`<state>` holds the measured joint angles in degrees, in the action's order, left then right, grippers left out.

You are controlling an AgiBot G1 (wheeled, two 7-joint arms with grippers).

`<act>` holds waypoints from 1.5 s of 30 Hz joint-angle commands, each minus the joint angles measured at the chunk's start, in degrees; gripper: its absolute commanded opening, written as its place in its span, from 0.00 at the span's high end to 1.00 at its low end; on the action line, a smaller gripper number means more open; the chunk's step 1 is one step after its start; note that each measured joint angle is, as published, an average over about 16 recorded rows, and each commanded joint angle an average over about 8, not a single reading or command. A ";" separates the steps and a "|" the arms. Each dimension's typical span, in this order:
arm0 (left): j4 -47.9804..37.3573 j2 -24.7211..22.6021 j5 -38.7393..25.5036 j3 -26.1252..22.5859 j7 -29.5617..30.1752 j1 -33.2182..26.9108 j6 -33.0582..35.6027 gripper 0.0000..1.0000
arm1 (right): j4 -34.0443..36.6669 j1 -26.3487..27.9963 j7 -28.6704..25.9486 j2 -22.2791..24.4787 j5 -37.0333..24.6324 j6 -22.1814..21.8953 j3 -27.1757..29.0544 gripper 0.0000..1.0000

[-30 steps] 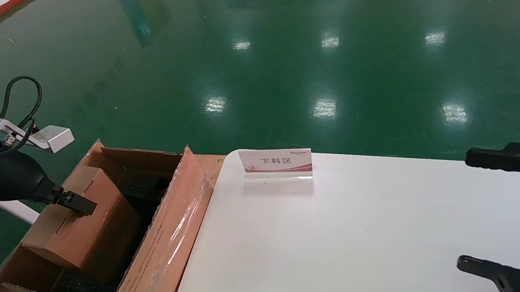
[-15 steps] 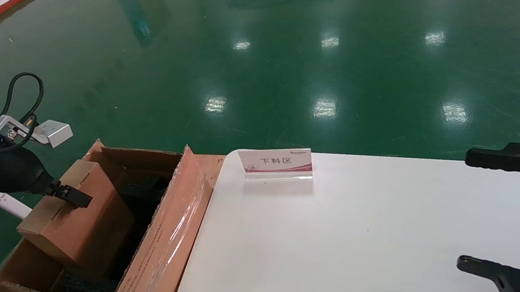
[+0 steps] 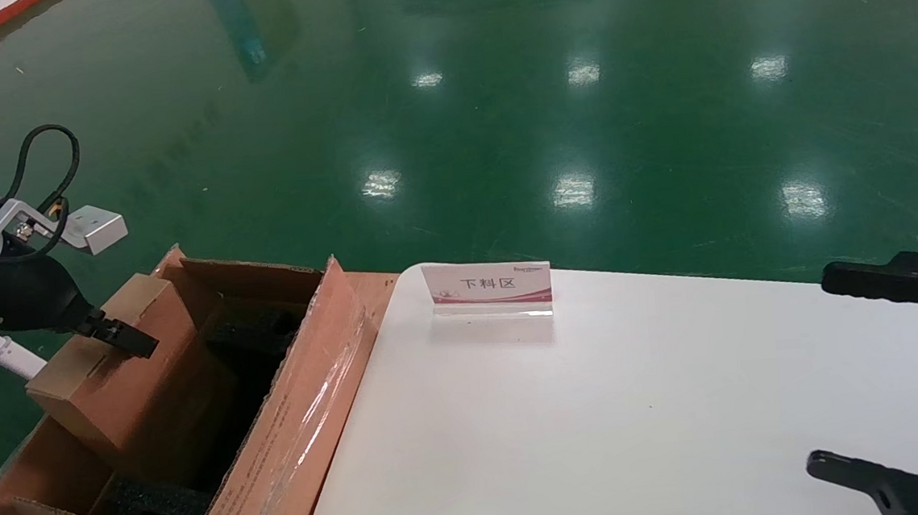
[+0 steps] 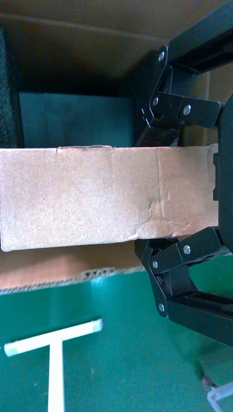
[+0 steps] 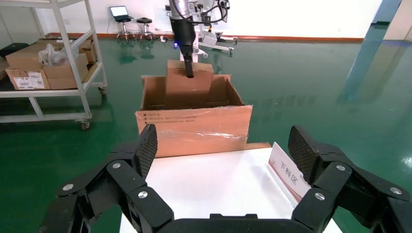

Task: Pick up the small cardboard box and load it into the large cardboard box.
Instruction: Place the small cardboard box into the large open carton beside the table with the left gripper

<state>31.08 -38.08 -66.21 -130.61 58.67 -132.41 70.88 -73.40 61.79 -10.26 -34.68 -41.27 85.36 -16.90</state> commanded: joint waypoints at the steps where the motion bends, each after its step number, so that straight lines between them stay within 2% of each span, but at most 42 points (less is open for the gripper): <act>1: -0.57 -0.24 0.04 0.07 -0.45 0.40 -0.41 1.00 | 0.00 0.00 0.00 0.00 0.00 0.00 -0.01 0.00; 24: -4.98 -1.51 1.19 0.82 -3.17 4.41 -3.51 1.00 | 0.00 0.02 0.04 0.03 0.05 -0.03 -0.08 0.00; 43: -8.18 -2.70 1.87 0.64 -3.81 11.17 -6.34 1.00 | 0.00 0.03 0.07 0.06 0.09 -0.06 -0.14 0.00; 44: -8.38 -2.80 1.84 0.62 -3.98 11.36 -6.40 0.96 | 0.00 0.03 0.07 0.06 0.10 -0.06 -0.14 0.00; 45: -8.54 -2.88 1.83 0.62 -4.11 11.51 -6.43 0.87 | 0.00 0.03 0.07 0.06 0.10 -0.06 -0.14 0.00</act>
<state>22.66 -41.00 -64.50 -130.06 54.45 -120.99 64.37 -73.40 61.82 -10.19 -34.62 -41.17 85.29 -17.04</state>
